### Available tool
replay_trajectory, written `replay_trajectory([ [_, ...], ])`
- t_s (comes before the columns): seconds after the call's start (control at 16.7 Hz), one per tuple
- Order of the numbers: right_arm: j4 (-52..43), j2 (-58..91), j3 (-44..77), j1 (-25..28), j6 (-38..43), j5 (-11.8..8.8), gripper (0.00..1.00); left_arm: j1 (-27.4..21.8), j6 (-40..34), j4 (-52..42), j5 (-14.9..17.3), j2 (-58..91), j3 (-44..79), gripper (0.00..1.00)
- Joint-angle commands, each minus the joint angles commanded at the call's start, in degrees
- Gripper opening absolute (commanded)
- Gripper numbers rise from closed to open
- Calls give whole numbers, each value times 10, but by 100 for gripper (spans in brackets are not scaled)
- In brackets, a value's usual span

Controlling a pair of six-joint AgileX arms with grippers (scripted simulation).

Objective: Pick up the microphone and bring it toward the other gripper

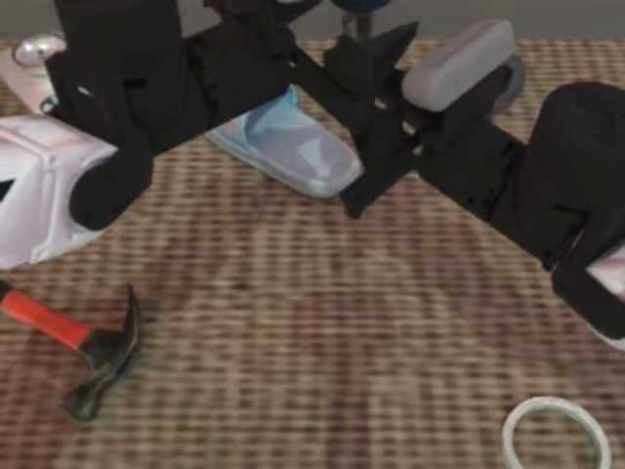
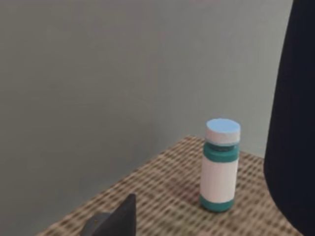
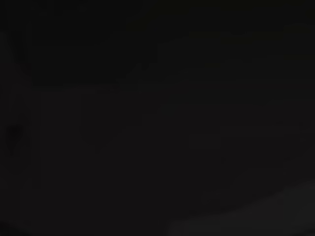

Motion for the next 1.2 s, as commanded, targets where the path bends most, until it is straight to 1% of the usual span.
replay_trajectory([
  [0.54, 0, 0, 0, 0, 0, 0, 0, 0, 0, 0, 0, 0, 0, 2],
  [0.6, 0, 0, 0, 0, 0, 0, 0, 0, 0, 0, 0, 0, 0, 0],
  [1.08, 0, 0, 0, 0, 0, 0, 0, 0, 0, 0, 0, 0, 0, 0],
  [1.2, 0, 0, 0, 0, 0, 0, 15, 0, 0, 0, 0, 0, 0, 0],
])
